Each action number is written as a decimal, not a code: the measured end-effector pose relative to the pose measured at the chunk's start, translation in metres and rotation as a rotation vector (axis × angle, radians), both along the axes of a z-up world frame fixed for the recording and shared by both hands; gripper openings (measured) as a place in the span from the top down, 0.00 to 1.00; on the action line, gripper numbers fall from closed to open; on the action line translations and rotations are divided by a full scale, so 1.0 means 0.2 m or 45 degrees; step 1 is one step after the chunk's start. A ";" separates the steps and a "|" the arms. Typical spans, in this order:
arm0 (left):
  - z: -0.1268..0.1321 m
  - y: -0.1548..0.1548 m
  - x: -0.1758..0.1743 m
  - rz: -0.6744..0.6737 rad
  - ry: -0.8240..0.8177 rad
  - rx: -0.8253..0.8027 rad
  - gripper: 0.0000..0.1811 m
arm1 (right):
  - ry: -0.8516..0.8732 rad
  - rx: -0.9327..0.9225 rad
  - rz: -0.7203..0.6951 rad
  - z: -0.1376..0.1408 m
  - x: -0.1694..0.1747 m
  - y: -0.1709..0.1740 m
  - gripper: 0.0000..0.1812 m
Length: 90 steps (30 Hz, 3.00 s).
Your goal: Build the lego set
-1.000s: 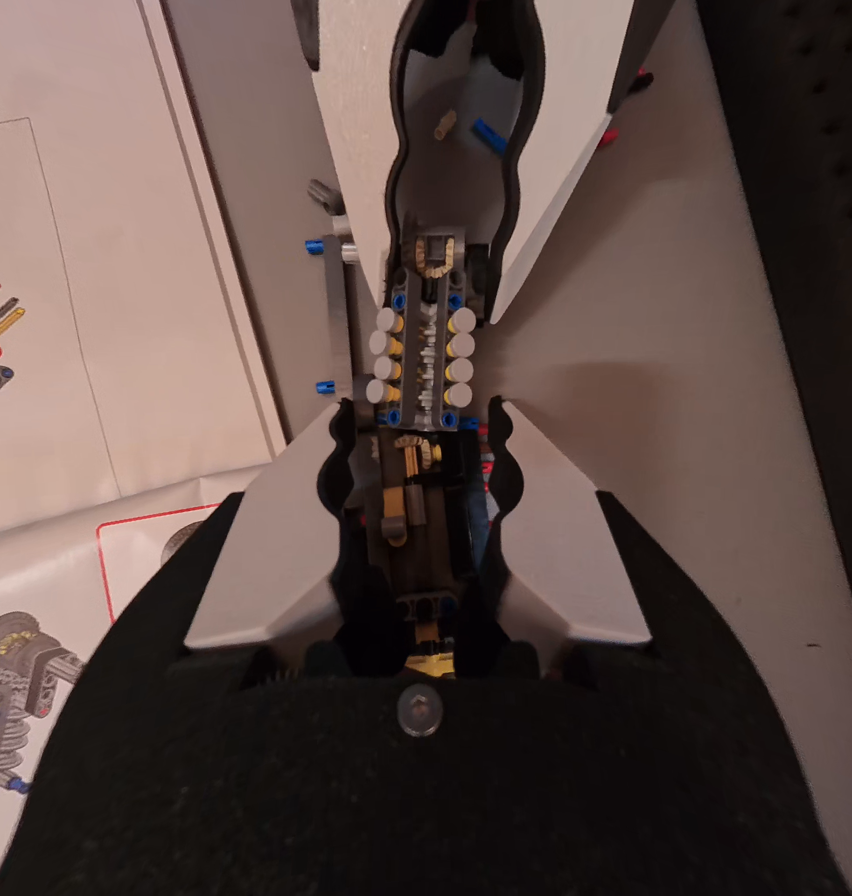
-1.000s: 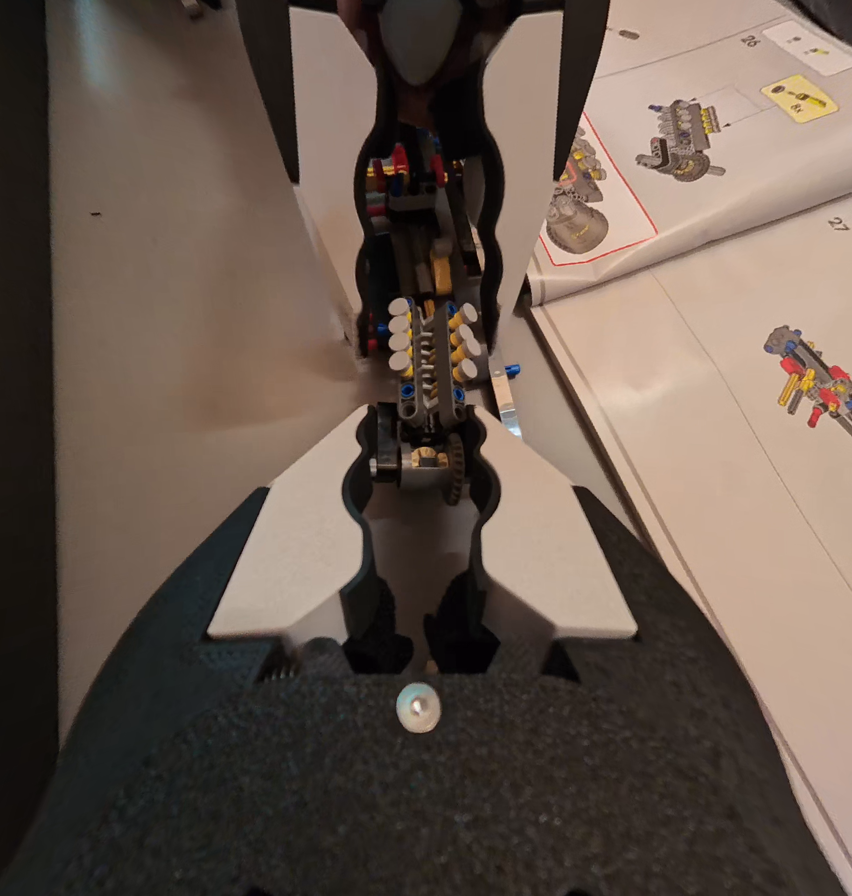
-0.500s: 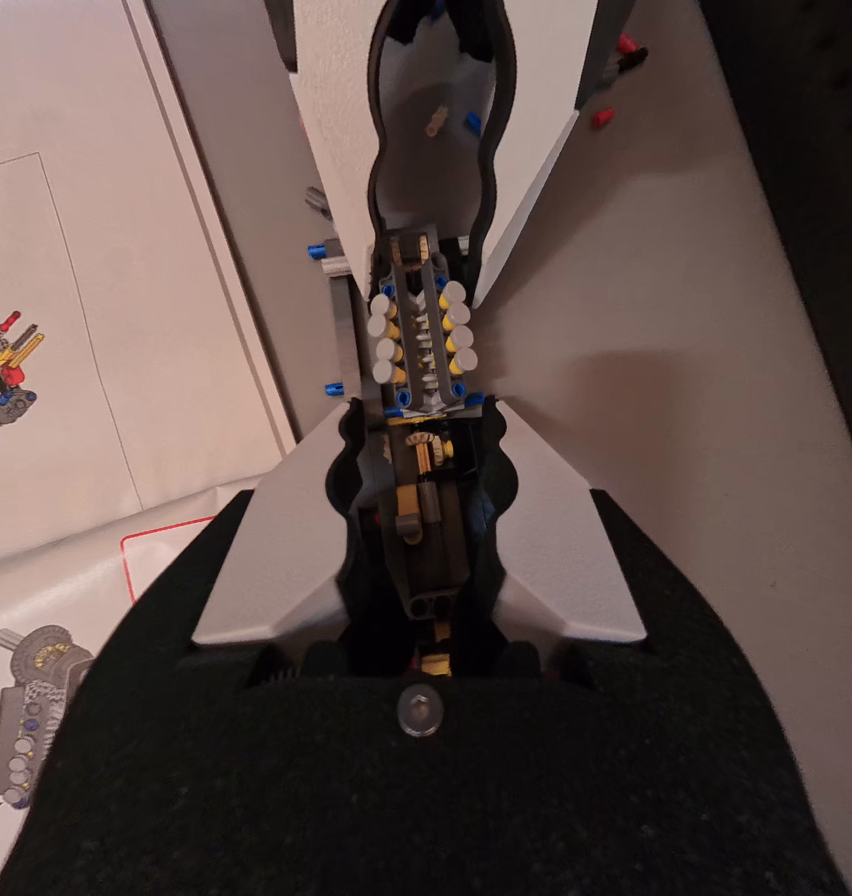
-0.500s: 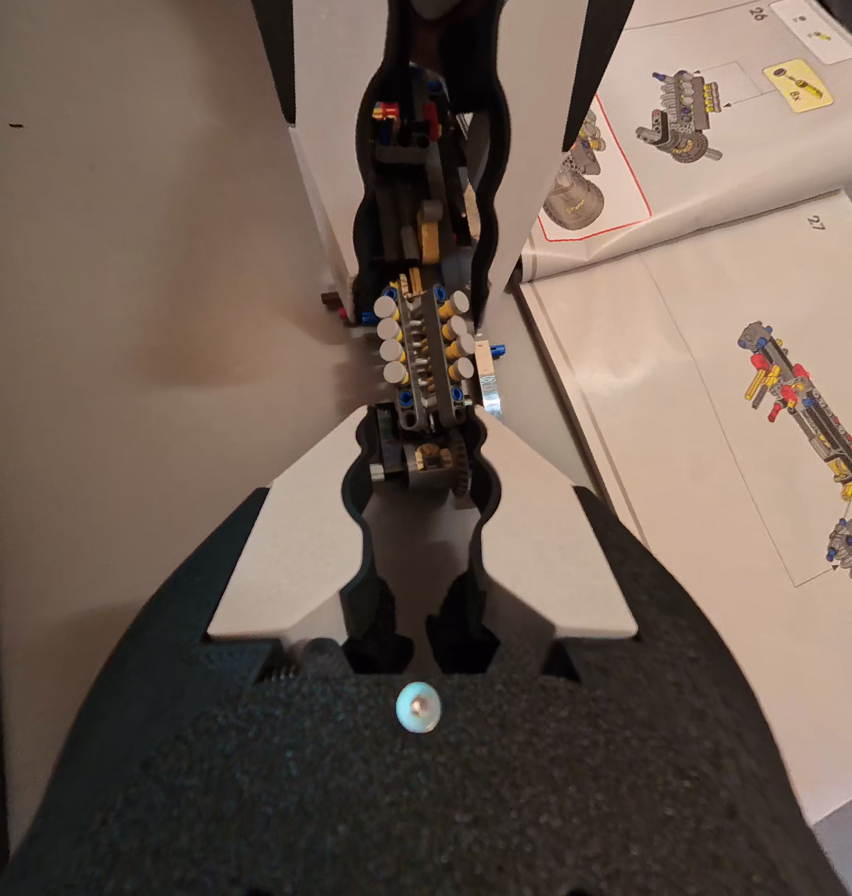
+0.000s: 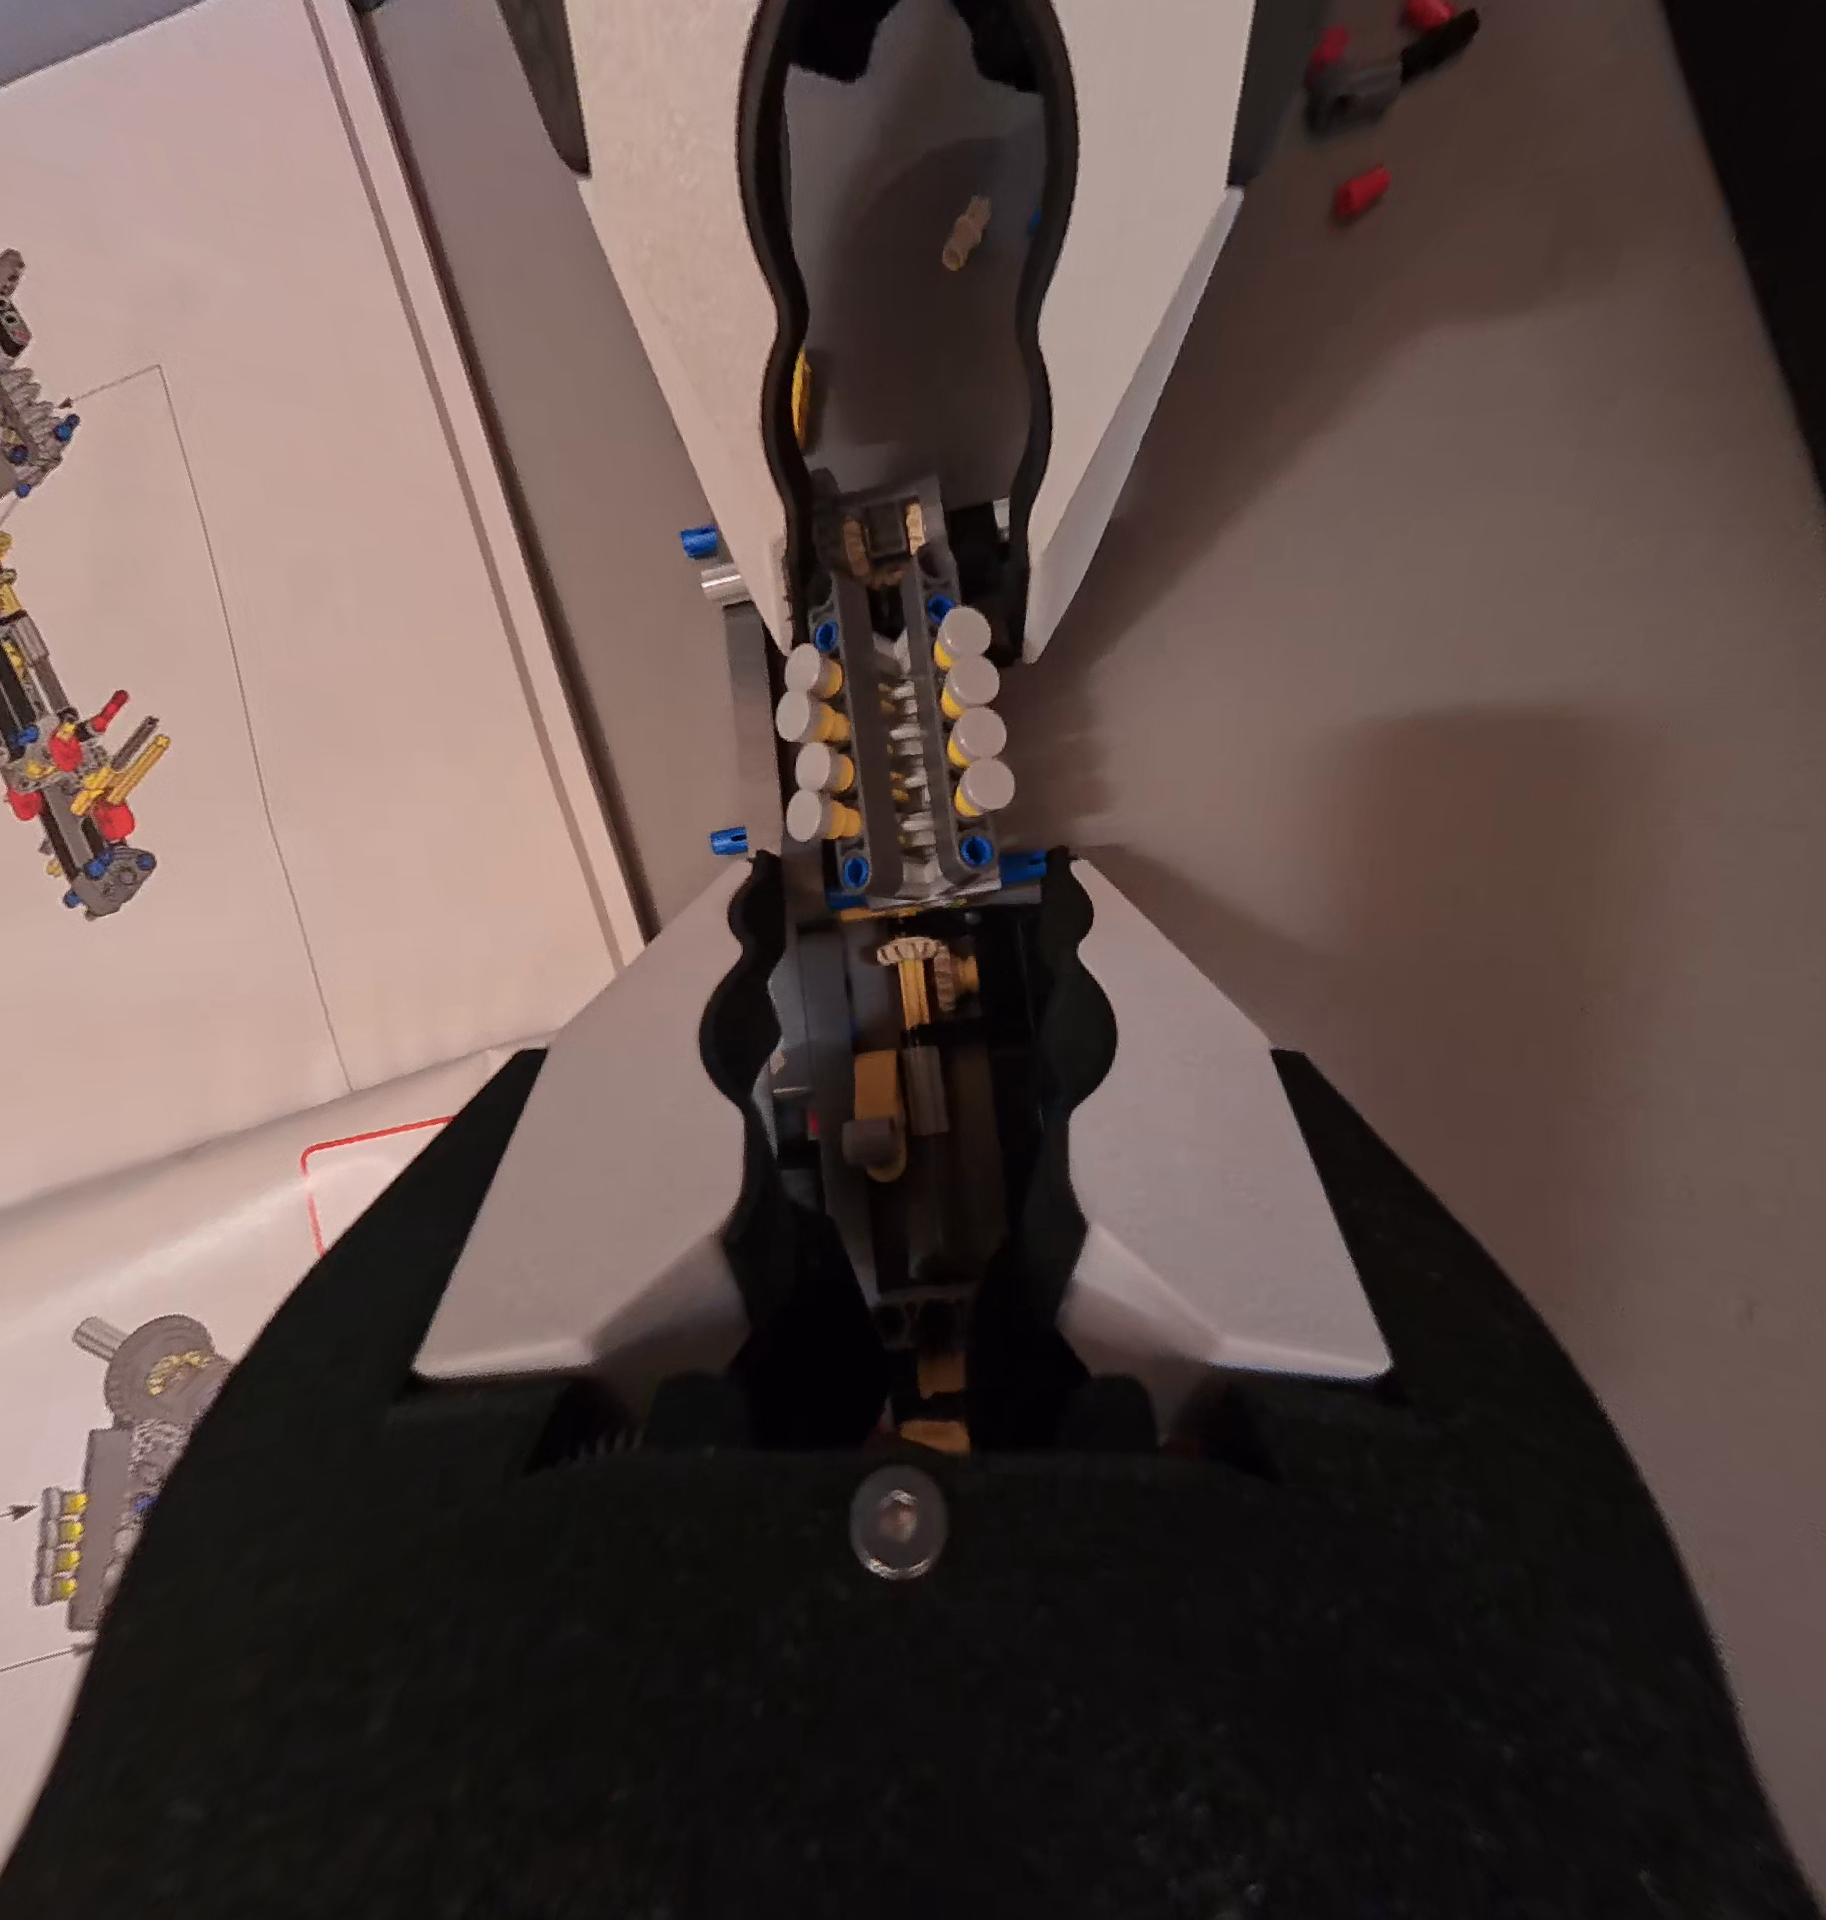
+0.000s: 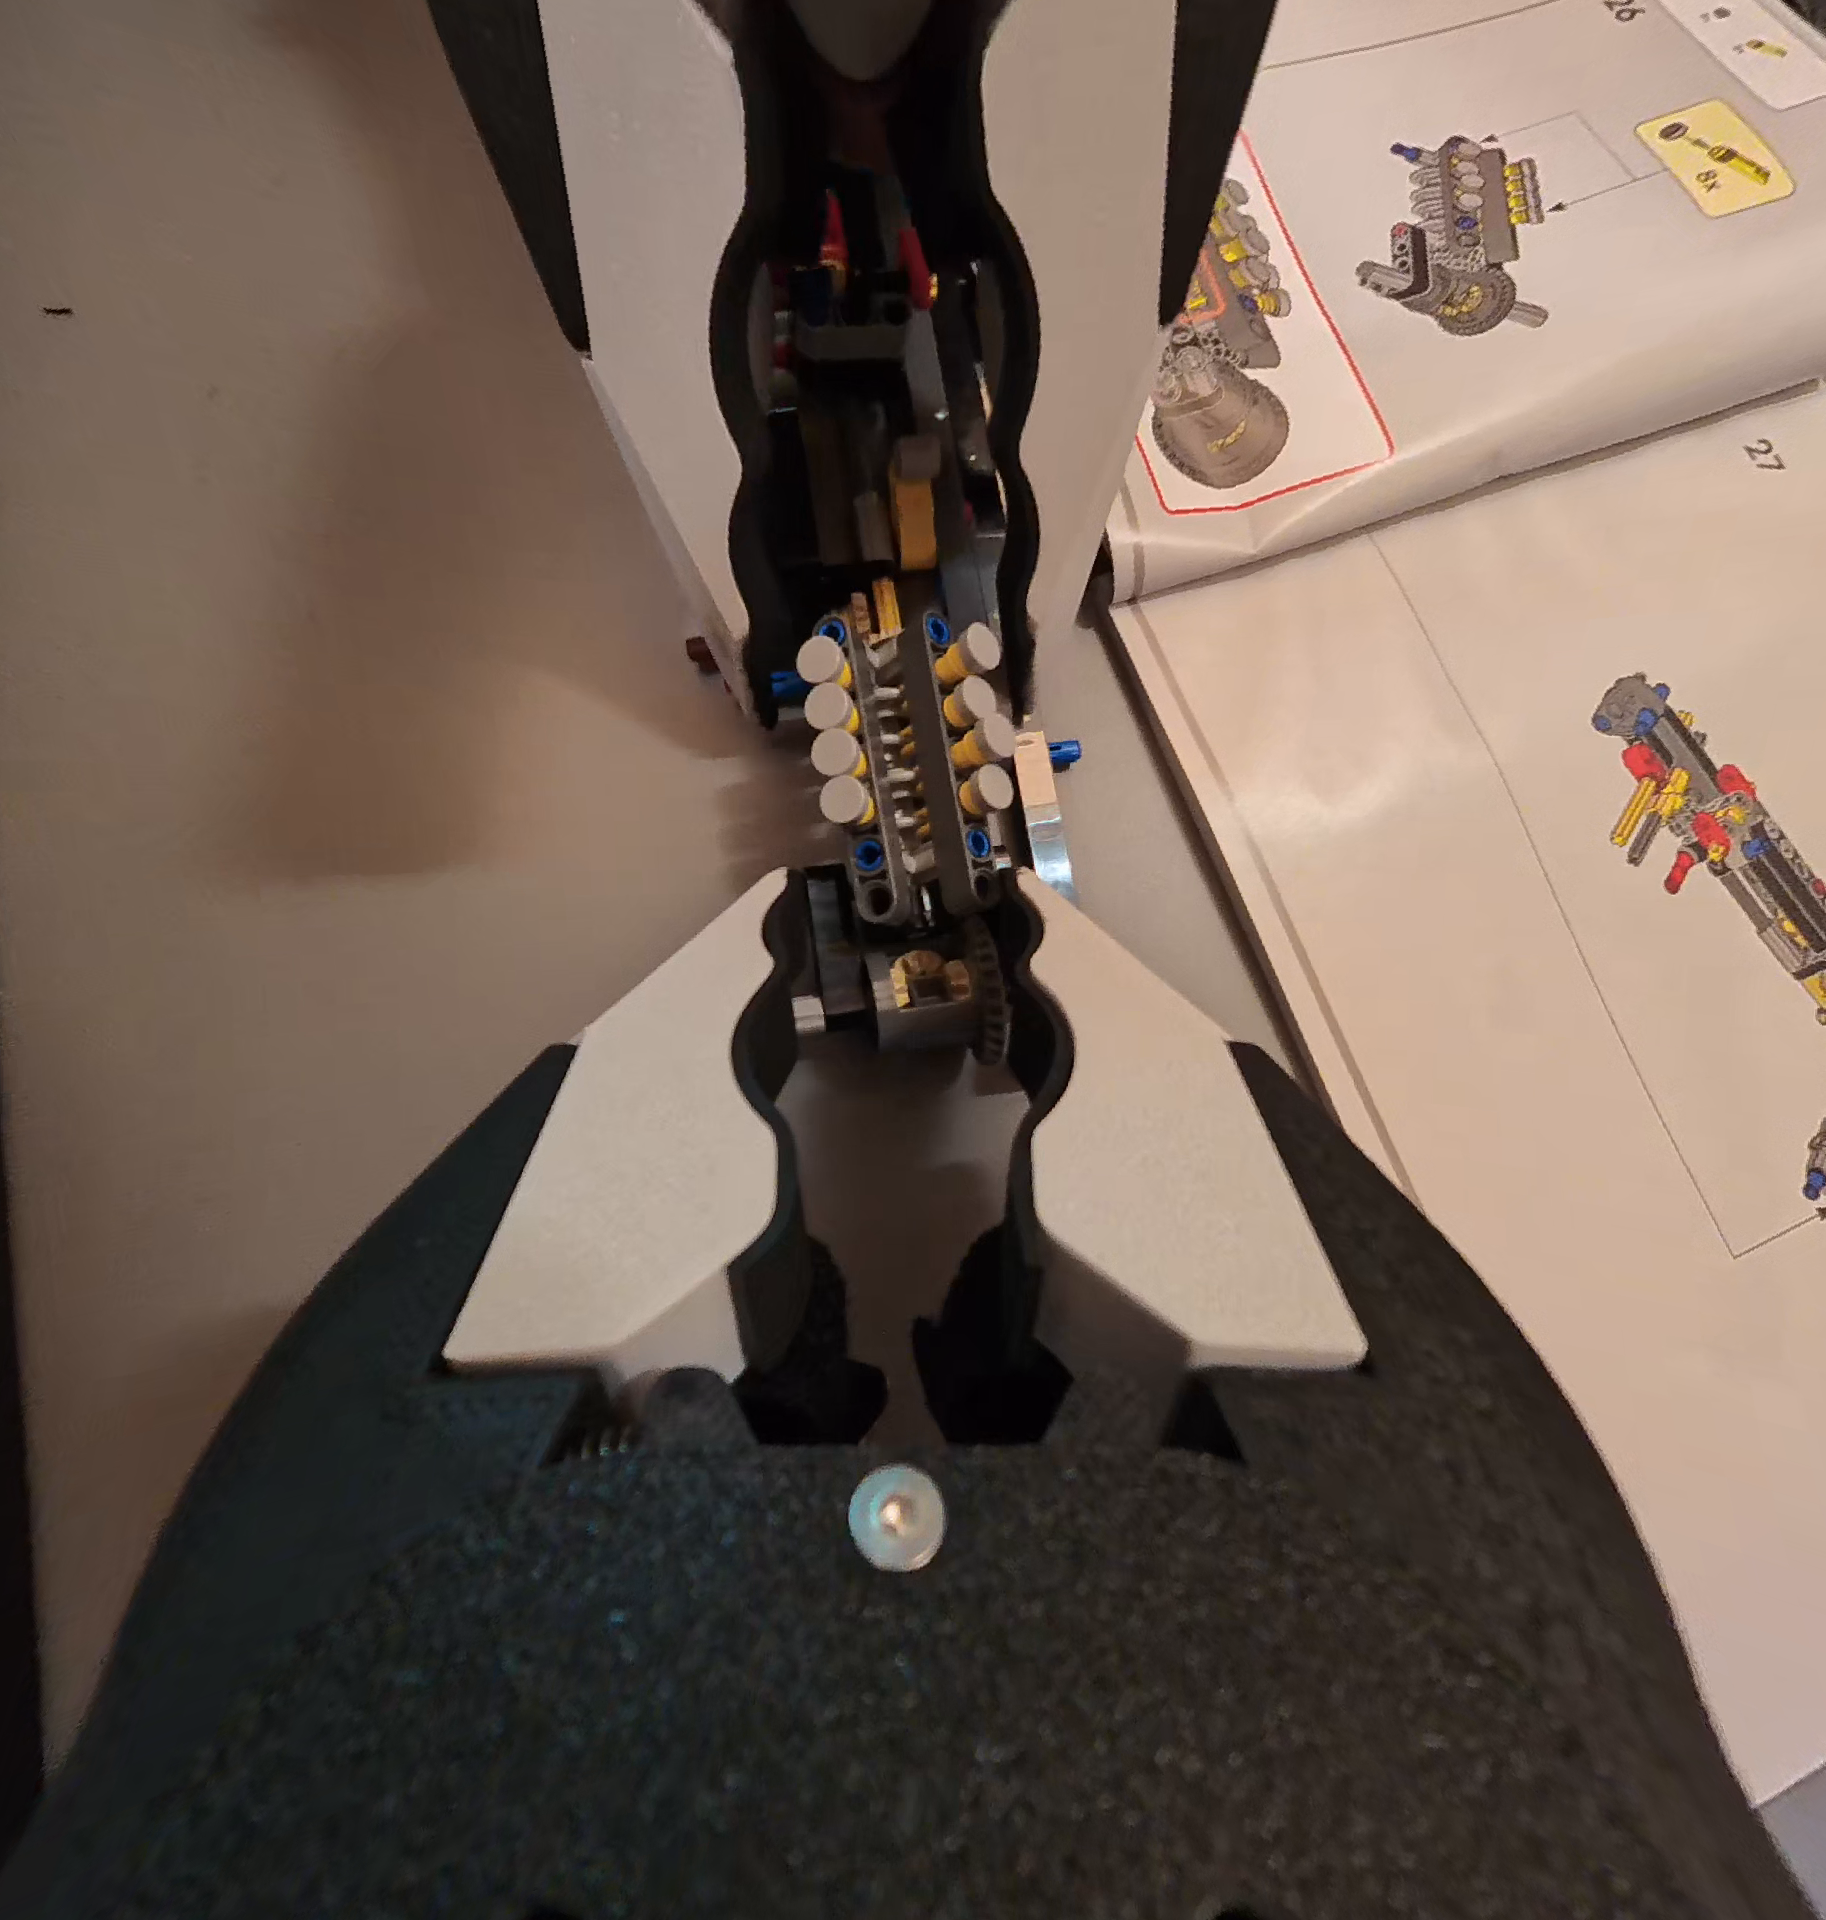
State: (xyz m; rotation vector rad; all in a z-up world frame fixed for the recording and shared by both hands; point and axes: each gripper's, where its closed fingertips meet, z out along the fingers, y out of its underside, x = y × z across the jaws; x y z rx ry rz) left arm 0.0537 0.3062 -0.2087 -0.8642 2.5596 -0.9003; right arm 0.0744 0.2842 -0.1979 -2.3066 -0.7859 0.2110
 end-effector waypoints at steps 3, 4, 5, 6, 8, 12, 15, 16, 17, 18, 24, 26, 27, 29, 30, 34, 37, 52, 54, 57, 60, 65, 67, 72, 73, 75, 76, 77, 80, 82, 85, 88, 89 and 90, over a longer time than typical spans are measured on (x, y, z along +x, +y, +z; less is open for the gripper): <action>0.00 0.00 0.00 0.011 0.008 -0.025 0.74 | 0.029 -0.012 -0.010 0.00 0.00 0.00 0.80; 0.00 0.00 0.00 0.012 0.013 -0.031 0.74 | 0.045 -0.017 -0.015 0.00 0.00 0.00 0.80; 0.00 0.00 0.00 0.013 0.019 -0.035 0.74 | 0.054 -0.018 -0.018 0.00 0.00 0.00 0.80; 0.00 0.00 0.00 0.012 0.023 -0.038 0.74 | 0.060 -0.018 -0.022 0.00 0.00 0.00 0.80; 0.00 -0.01 0.00 0.003 0.023 -0.041 0.74 | 0.058 -0.015 -0.027 0.00 0.00 0.00 0.80; 0.00 0.00 -0.01 -0.010 0.017 -0.022 0.74 | 0.047 0.000 -0.025 0.00 0.00 0.00 0.80; 0.00 0.00 0.00 -0.008 0.018 -0.025 0.74 | 0.042 0.003 -0.022 0.00 0.00 0.00 0.80; 0.00 0.00 0.00 -0.010 0.018 -0.029 0.74 | 0.042 0.004 -0.021 0.00 0.00 0.00 0.80; 0.00 0.00 0.00 -0.013 0.017 -0.031 0.74 | 0.044 0.004 -0.021 0.00 0.00 0.00 0.80; 0.00 0.00 0.00 -0.015 0.016 -0.032 0.74 | 0.045 0.003 -0.022 0.00 0.00 0.00 0.80; 0.00 0.00 0.00 -0.011 0.014 -0.037 0.74 | 0.025 0.011 -0.022 0.00 0.00 0.00 0.80; 0.00 0.00 0.00 -0.009 0.017 -0.043 0.74 | 0.034 0.011 -0.031 0.00 0.00 0.00 0.80; 0.00 0.00 0.00 -0.010 0.017 -0.043 0.74 | 0.043 0.007 -0.038 0.00 0.00 0.00 0.80; 0.00 -0.01 0.00 -0.013 0.020 -0.047 0.74 | 0.059 0.007 -0.045 0.00 0.00 0.00 0.80; 0.00 -0.01 0.00 -0.012 0.020 -0.052 0.74 | 0.066 0.010 -0.046 0.00 0.00 0.00 0.80; 0.00 -0.01 0.00 -0.007 0.022 -0.071 0.74 | 0.128 0.009 -0.037 0.02 -0.01 -0.01 0.76; 0.00 -0.01 0.00 -0.006 0.022 -0.076 0.74 | 0.185 0.057 -0.047 0.08 0.00 -0.01 0.77; 0.01 -0.01 0.00 -0.017 0.025 -0.121 0.74 | 0.098 -0.096 -0.416 0.00 0.02 -0.22 0.80; 0.01 -0.01 0.00 -0.021 0.026 -0.121 0.74 | 0.163 -0.070 -0.449 0.00 -0.02 -0.20 0.82; 0.00 -0.01 0.00 -0.028 0.010 -0.096 0.74 | 0.200 -0.019 -0.537 0.04 -0.02 -0.19 0.84; 0.00 -0.01 0.00 -0.042 -0.009 -0.076 0.74 | 0.246 0.017 -0.610 0.06 -0.02 -0.19 0.84; 0.00 -0.01 -0.01 -0.044 -0.004 -0.086 0.74 | 0.268 -0.007 -0.745 0.02 -0.03 -0.15 0.86; 0.00 -0.01 -0.01 -0.047 -0.009 -0.081 0.74 | 0.241 0.009 -0.824 0.02 0.00 -0.16 0.94; 0.00 -0.01 -0.01 -0.064 -0.014 -0.086 0.74 | 0.208 0.023 -0.891 0.02 -0.03 -0.18 0.96; 0.00 -0.01 -0.01 -0.068 -0.016 -0.085 0.74 | 0.188 0.043 -0.901 0.03 -0.03 -0.19 0.96; 0.00 -0.01 -0.01 -0.064 -0.011 -0.088 0.74 | 0.178 0.065 -0.929 0.06 -0.01 -0.20 0.95; 0.01 -0.02 -0.01 -0.061 -0.006 -0.095 0.74 | 0.192 0.058 -0.934 0.06 0.00 -0.21 0.92; 0.01 -0.01 -0.01 -0.054 0.003 -0.104 0.74 | 0.242 0.023 -0.914 0.05 -0.03 -0.21 0.88; 0.01 -0.01 -0.01 -0.048 0.012 -0.112 0.74 | 0.361 -0.073 -0.878 0.01 -0.07 -0.20 0.81; 0.01 -0.01 -0.01 -0.047 0.017 -0.121 0.74 | 0.252 -0.036 -0.854 0.00 -0.03 -0.21 0.81; 0.00 -0.01 0.00 -0.039 -0.002 -0.096 0.74 | 0.007 -0.005 -0.736 0.03 0.03 -0.24 0.75; -0.01 -0.01 0.00 -0.049 -0.070 -0.008 0.74 | -0.156 -0.015 -0.484 0.05 0.04 -0.23 0.69; -0.01 -0.01 0.00 -0.051 -0.088 0.016 0.74 | -0.186 -0.002 -0.393 0.05 0.04 -0.21 0.70; -0.01 -0.01 0.00 -0.051 -0.100 0.028 0.74 | -0.226 0.016 -0.342 0.05 0.08 -0.19 0.71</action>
